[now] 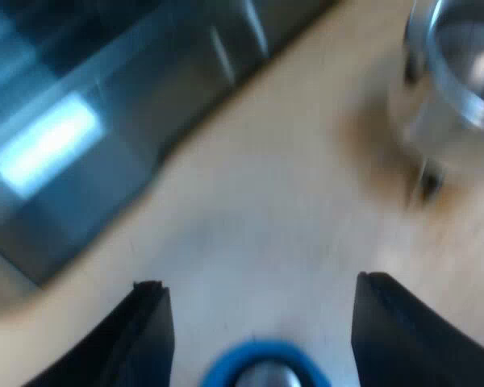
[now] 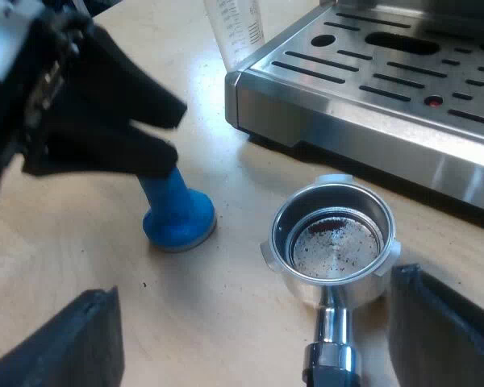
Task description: Grind coffee beans and then tamp
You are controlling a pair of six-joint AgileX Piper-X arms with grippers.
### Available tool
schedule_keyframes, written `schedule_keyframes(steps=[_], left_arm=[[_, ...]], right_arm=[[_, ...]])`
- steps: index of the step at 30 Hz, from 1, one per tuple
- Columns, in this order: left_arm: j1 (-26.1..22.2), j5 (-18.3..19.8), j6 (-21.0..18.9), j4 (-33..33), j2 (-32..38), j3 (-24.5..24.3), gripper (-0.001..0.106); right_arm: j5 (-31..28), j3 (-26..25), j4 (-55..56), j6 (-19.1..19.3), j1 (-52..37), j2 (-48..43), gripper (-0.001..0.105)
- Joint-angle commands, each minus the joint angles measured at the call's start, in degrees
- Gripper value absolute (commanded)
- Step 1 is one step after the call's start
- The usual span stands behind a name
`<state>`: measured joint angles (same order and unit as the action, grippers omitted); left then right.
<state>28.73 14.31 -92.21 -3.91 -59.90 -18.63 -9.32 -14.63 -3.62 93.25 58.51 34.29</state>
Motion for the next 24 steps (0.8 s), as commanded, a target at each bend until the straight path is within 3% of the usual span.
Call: schedule_keyframes(steps=[1,7,16,22,24], left_arm=[[-0.09,0.05,-0.47,-2.44,4.61,-2.54,0.052],[-0.09,0.05,-0.47,-9.34,11.91,-7.51,0.052],[-0.09,0.05,-0.47,-18.03,16.23,-14.62,0.052],[-0.09,0.05,-0.58,-22.16,17.92,-20.79,0.052],[-0.09,0.05,-0.6,-23.0,17.9,-22.48,0.052]], right_arm=[[0.49,-0.69,0.01,0.38,-0.23,-0.35,0.069],[0.57,-1.97,1.19,0.38,-0.23,-0.35,0.069],[4.13,-16.69,22.83,1.93,-0.23,-0.35,0.069],[3.93,-24.52,29.95,0.42,-0.35,-0.15,0.069],[3.34,-26.66,32.93,-1.66,-0.35,0.39,0.069]])
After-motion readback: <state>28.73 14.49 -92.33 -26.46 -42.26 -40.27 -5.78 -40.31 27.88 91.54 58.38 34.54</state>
